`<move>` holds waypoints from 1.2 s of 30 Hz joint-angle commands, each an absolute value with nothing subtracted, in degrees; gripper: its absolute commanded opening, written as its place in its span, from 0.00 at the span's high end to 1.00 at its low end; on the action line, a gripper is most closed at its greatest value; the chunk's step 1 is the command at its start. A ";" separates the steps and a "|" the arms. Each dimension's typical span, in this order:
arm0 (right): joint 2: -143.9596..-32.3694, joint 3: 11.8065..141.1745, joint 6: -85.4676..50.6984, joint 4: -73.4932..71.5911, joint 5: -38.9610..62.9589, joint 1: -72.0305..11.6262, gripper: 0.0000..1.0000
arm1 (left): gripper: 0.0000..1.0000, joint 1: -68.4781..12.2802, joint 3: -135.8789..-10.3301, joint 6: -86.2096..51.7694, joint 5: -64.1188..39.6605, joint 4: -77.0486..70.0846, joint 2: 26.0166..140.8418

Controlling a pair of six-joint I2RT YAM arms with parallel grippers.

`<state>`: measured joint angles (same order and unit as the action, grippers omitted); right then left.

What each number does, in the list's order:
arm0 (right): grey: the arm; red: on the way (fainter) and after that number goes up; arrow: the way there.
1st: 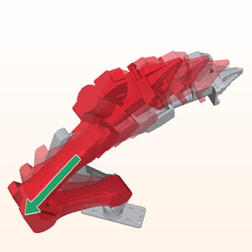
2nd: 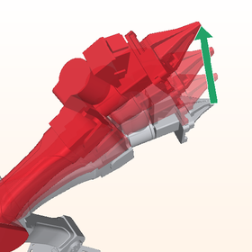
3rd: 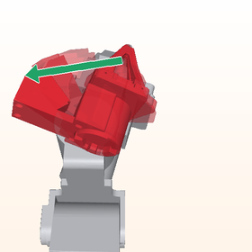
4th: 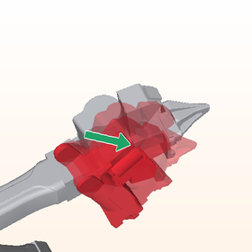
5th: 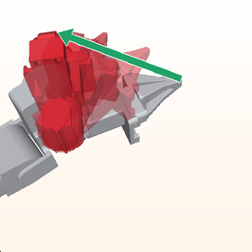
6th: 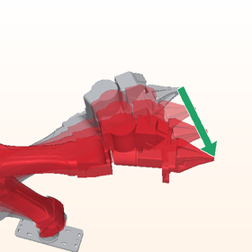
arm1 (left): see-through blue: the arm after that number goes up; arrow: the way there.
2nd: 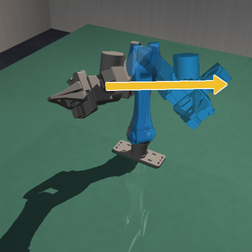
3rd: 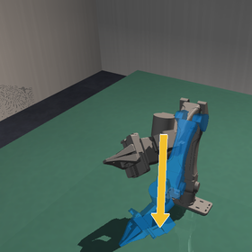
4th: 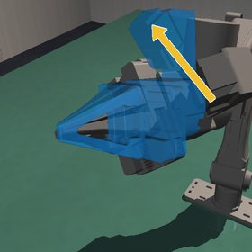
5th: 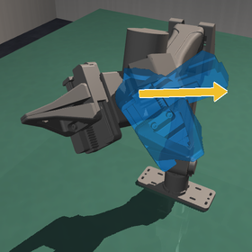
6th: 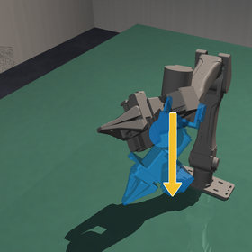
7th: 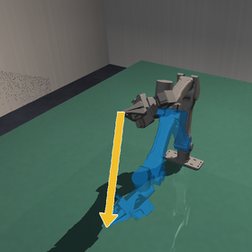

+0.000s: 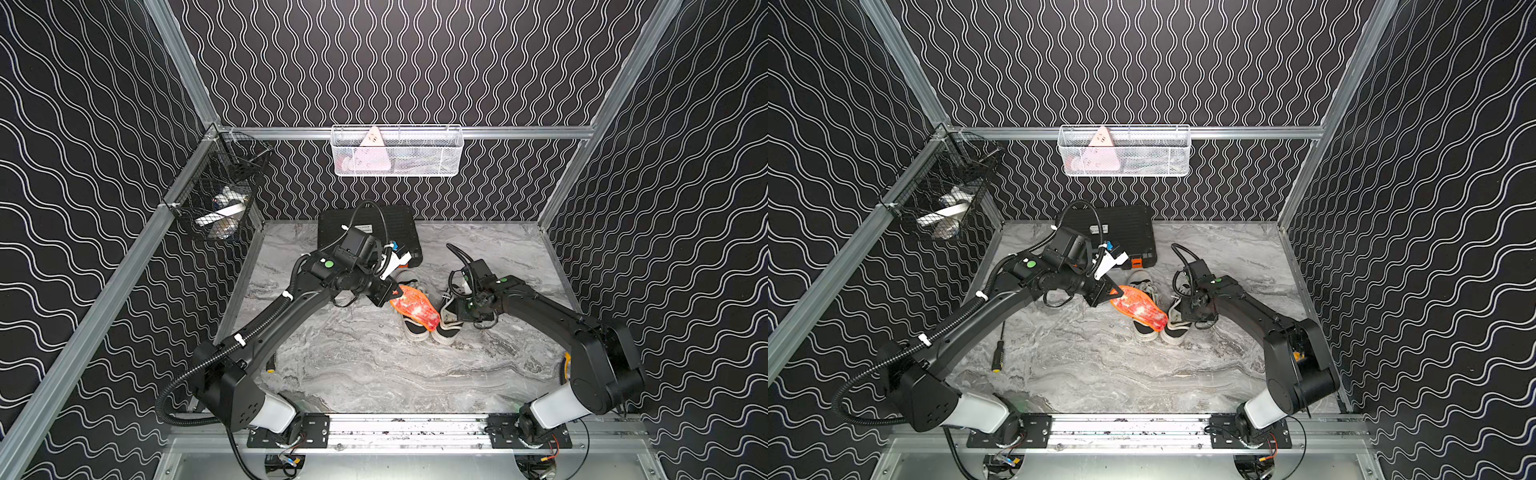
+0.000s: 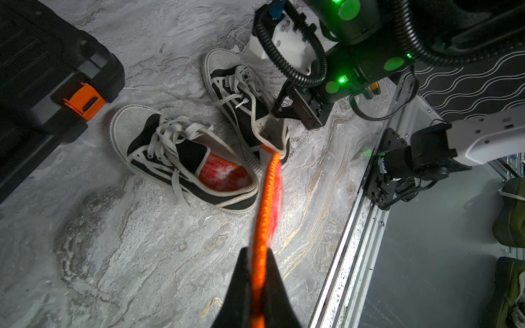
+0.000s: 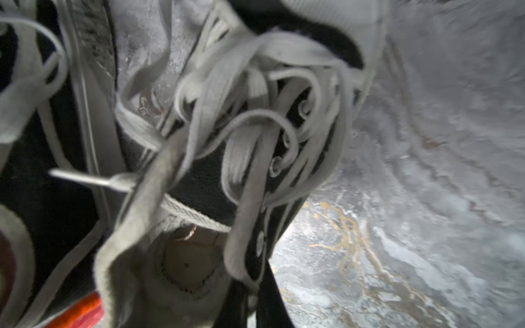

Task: Insert the insole into the shoe
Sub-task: Adjust the shoe at the center of the board.

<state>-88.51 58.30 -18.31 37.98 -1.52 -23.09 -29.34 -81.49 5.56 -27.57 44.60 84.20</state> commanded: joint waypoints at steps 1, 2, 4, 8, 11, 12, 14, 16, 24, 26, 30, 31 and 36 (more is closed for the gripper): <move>-88.07 59.30 -16.59 42.13 -6.56 -21.31 0.86 | 1.00 -29.18 -81.99 5.72 -27.86 45.47 84.20; -87.89 59.37 -16.69 42.42 -7.16 -20.40 0.85 | 1.00 -29.18 -82.13 5.63 -28.10 45.29 84.30; -87.61 59.63 -17.72 42.72 -7.10 -17.46 0.78 | 1.00 -29.20 -82.35 5.45 -28.47 45.26 84.66; -88.22 62.74 -19.64 43.83 -6.09 -14.63 0.74 | 1.00 -29.20 -82.29 5.15 -28.48 45.11 85.25; -86.89 67.13 -24.17 46.31 -3.98 -15.13 0.61 | 1.00 -29.22 -81.93 5.11 -28.64 44.79 85.25; -85.86 67.37 -26.19 46.22 -2.67 -15.45 0.61 | 1.00 -29.27 -81.68 5.01 -28.65 44.60 85.19; -83.69 67.13 -31.96 45.10 0.06 -16.73 0.61 | 1.00 -29.24 -81.28 5.14 -28.74 44.30 84.98; -82.14 65.93 -39.81 43.59 0.89 -17.91 0.61 | 1.00 -29.24 -81.07 5.27 -28.67 44.18 85.06; -79.29 56.25 -69.13 32.87 -2.04 -18.26 0.58 | 1.00 -29.22 -81.26 5.62 -29.54 44.12 85.81; -79.34 54.78 -72.64 30.94 -3.08 -18.20 0.58 | 1.00 -29.21 -80.91 5.79 -29.44 44.00 85.56; -81.95 55.19 -77.80 32.41 -5.39 -17.89 0.57 | 1.00 -29.24 -80.16 6.05 -29.15 43.88 84.66; -82.75 55.62 -78.62 32.78 -5.44 -17.85 0.57 | 1.00 -29.14 -80.08 6.10 -28.96 44.09 84.49; -85.76 55.69 -81.61 31.87 -4.94 -17.67 0.56 | 1.00 -29.15 -79.86 6.06 -28.83 43.88 84.07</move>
<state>-84.55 55.29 -76.79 33.04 -4.05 -17.78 -29.28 -79.96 5.58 -28.56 44.53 84.40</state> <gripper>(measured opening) 0.445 0.084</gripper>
